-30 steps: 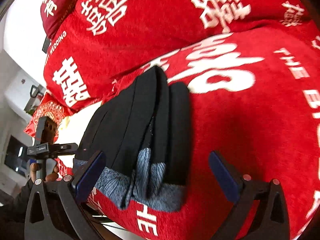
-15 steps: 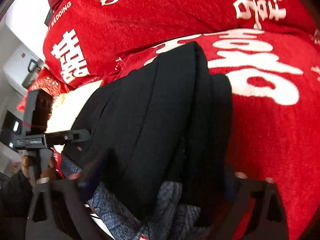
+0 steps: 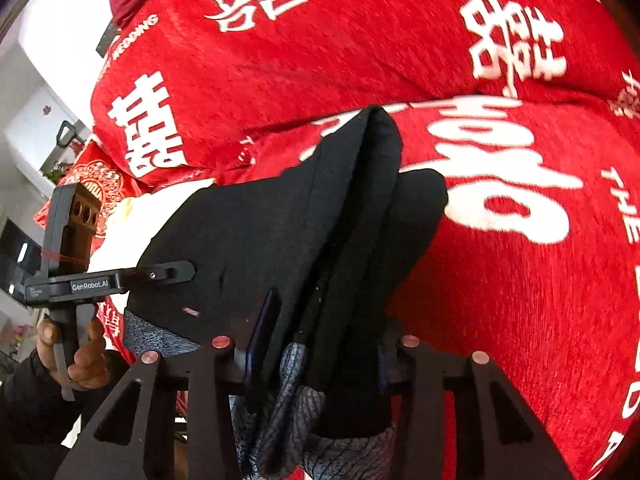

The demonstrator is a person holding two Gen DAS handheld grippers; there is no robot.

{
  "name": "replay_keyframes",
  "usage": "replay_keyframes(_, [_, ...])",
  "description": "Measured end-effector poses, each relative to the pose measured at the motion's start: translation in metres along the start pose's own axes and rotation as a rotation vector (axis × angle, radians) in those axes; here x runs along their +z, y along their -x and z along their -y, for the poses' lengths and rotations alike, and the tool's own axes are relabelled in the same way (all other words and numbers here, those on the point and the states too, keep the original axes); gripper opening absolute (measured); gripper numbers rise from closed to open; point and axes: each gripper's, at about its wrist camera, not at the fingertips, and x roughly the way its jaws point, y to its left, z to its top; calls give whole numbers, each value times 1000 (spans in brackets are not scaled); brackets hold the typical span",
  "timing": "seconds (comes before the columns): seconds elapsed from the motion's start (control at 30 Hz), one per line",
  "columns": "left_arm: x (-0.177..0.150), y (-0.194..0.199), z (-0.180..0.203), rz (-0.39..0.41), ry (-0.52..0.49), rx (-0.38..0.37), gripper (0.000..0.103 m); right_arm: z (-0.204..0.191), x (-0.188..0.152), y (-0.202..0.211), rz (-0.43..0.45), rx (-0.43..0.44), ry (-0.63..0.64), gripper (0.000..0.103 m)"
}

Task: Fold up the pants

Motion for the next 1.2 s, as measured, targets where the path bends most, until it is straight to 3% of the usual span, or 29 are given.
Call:
replay_keyframes(0.23, [30, 30, 26, 43, -24, -16, 45, -14, 22, 29, 59, 1, 18, 46])
replay_keyframes(0.43, [65, 30, 45, 39, -29, -21, 45, -15, 56, 52, 80, -22, 25, 46])
replay_keyframes(0.83, [103, -28, 60, -34, 0, -4, 45, 34, 94, 41, 48, -54, -43, 46])
replay_keyframes(1.2, [103, -92, 35, -121, 60, 31, 45, 90, 95, -17, -49, -35, -125, 45])
